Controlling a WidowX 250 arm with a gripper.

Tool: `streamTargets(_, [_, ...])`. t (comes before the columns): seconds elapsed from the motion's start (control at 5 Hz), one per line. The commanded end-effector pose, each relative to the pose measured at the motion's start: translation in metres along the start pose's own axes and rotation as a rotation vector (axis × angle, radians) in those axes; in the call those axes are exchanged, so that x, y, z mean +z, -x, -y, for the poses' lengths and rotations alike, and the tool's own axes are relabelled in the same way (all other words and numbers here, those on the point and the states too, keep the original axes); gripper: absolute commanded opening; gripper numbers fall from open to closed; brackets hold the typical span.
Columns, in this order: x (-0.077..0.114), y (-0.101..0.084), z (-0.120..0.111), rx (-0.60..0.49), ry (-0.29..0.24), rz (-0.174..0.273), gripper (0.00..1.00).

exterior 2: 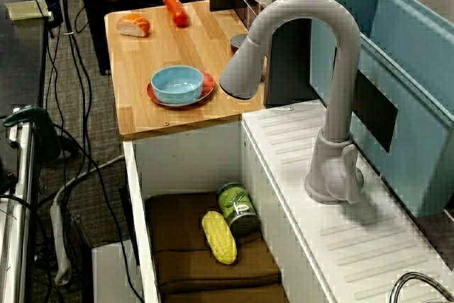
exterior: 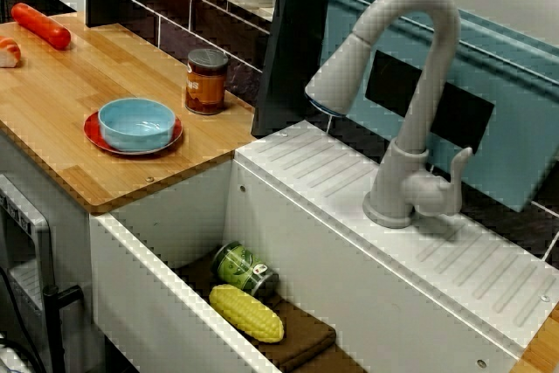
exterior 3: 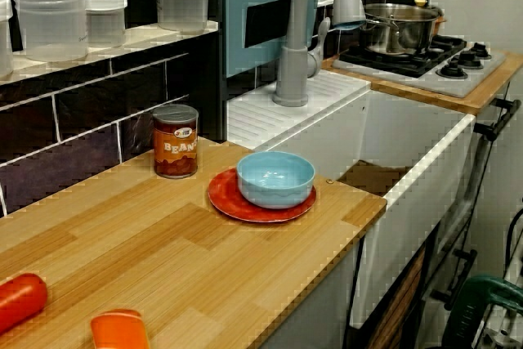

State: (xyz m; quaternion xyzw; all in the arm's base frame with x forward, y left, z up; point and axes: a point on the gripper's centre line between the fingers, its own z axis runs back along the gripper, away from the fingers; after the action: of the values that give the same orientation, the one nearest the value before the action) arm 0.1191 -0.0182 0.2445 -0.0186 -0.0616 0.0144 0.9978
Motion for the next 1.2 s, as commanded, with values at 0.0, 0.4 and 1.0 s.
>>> streamTargets(0.0, [0.000,0.000,0.000,0.000,0.000,0.000,1.00])
streamTargets(0.4, [-0.028,-0.024,-0.065,0.009,-0.079,0.025,1.00])
streamTargets(1.0, [-0.051,-0.059,-0.148,-0.375,-0.176,-0.172,1.00])
